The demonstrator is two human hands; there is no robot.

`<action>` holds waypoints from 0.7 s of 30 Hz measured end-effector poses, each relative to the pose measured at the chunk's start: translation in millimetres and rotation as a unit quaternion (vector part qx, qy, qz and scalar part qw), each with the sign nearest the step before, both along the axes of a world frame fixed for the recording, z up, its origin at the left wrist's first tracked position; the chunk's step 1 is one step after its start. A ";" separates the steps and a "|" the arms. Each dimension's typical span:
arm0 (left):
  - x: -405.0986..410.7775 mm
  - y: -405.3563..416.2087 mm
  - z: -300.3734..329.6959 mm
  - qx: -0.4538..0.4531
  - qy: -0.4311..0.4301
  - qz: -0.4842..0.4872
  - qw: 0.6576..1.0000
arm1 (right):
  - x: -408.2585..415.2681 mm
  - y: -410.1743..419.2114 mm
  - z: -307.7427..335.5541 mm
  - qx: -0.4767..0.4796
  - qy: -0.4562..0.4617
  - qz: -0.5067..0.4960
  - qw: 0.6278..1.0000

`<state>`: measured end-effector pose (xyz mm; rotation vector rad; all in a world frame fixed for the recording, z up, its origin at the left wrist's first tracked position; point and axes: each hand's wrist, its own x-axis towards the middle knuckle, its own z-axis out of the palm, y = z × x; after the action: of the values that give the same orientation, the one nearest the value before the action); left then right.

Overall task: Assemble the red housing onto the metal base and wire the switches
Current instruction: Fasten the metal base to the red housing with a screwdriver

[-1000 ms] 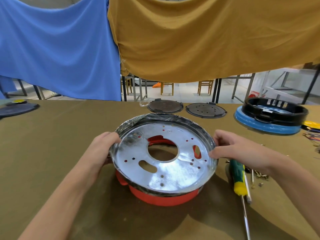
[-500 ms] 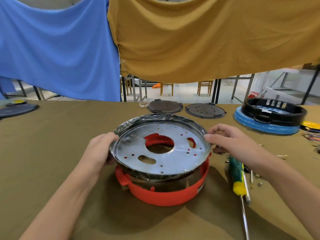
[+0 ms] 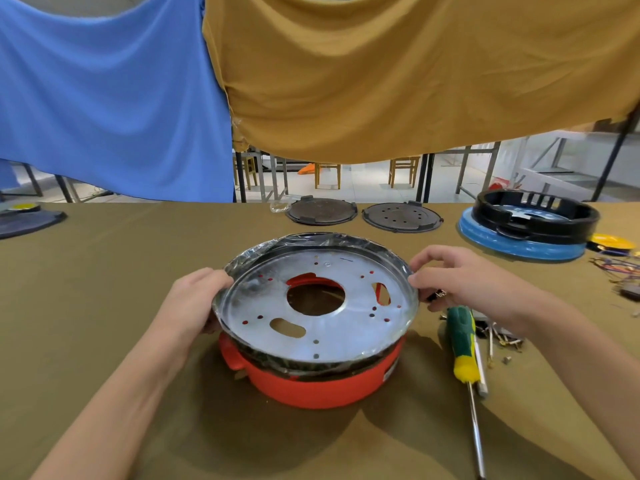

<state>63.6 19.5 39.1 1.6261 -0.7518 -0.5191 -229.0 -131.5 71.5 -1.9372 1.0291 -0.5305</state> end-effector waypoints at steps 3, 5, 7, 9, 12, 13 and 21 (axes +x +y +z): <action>-0.2 -1.6 -1.9 0.007 -0.017 -0.004 1.000 | 1.2 1.8 2.0 0.006 0.028 0.006 1.000; 0.5 -1.5 -2.6 0.011 -0.025 -0.002 1.000 | 2.5 3.5 2.4 0.013 0.026 0.008 1.000; 0.9 -0.9 -2.7 0.018 -0.027 -0.002 0.999 | 3.1 5.3 2.6 0.020 0.027 0.012 0.999; 1.7 -0.8 -3.4 0.022 -0.029 -0.004 0.999 | 3.3 6.7 2.0 0.025 0.031 0.015 0.999; 2.4 -1.0 -3.4 0.027 -0.018 -0.008 0.999 | 4.1 6.6 0.9 0.038 0.024 0.017 0.999; 2.6 -0.7 -3.8 0.030 -0.015 -0.009 0.999 | 4.8 6.5 0.4 0.045 0.025 0.018 0.999; 5.8 -0.8 -9.3 0.053 0.027 -0.016 0.998 | 3.9 3.7 -4.4 0.106 -0.005 0.040 0.993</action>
<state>69.5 18.7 29.8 1.6938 -0.7205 -0.6333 -225.1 -127.8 67.1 -1.7773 0.9567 -0.3682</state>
